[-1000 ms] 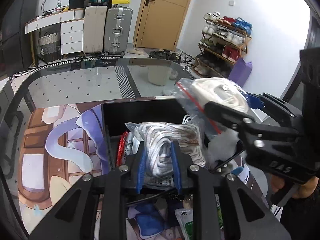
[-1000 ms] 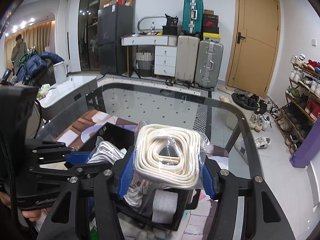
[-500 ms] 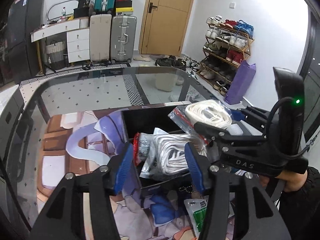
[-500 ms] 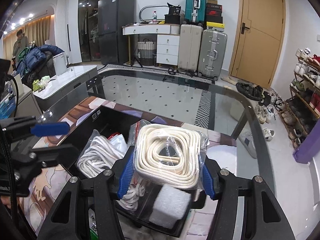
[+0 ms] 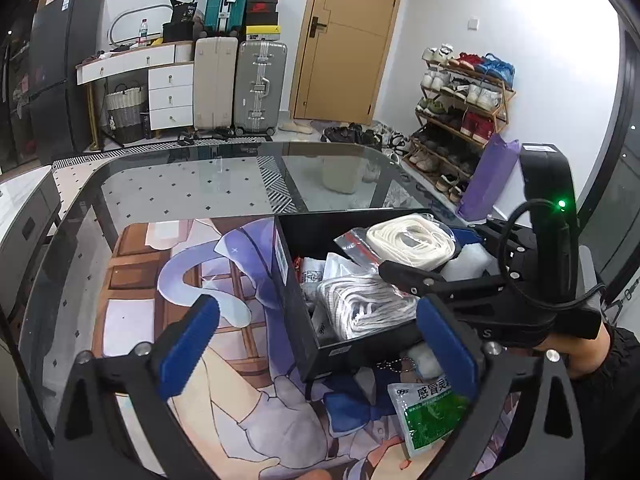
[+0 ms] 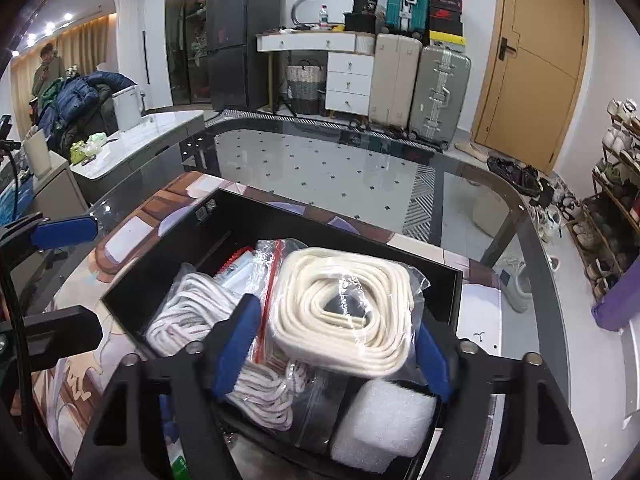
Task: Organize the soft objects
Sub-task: 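Open both grippers to drop the bags into the black box, then move the right gripper to the white plush toy and grasp it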
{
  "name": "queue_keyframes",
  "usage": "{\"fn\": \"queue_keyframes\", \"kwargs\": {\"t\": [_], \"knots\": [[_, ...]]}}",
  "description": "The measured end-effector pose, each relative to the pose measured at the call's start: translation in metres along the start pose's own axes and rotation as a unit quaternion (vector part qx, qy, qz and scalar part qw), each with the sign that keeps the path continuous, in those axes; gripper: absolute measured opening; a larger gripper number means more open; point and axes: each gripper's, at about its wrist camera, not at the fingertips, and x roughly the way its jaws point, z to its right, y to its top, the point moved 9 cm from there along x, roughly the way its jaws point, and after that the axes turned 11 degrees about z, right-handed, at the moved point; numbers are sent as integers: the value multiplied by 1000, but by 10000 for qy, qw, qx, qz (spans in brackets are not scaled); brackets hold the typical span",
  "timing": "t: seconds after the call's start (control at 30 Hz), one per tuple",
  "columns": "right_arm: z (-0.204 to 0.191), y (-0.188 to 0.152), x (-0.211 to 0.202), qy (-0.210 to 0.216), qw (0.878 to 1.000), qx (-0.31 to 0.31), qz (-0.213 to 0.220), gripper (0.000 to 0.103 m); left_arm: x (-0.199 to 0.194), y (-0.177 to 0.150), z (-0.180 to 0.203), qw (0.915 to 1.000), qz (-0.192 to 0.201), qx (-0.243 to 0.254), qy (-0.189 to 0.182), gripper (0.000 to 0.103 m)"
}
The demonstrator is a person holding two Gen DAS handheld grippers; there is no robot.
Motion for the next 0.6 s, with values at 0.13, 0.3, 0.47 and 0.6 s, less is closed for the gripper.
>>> {"fn": "queue_keyframes", "kwargs": {"t": [0.13,0.3,0.47,0.6], "knots": [[8,8,-26,-143,9993,-14,335,90,-3,-4,1,10000,14,69,12,103],[23,4,-65,-349,9971,202,648,102,-5,-11,2,10000,-45,-45,-38,103],[34,-13,-95,-536,9951,380,743,102,-10,-18,7,10000,-59,-39,-15,103],[40,-31,-110,-605,9945,502,692,102,-16,-22,10,10000,-18,-29,-8,103]]}}
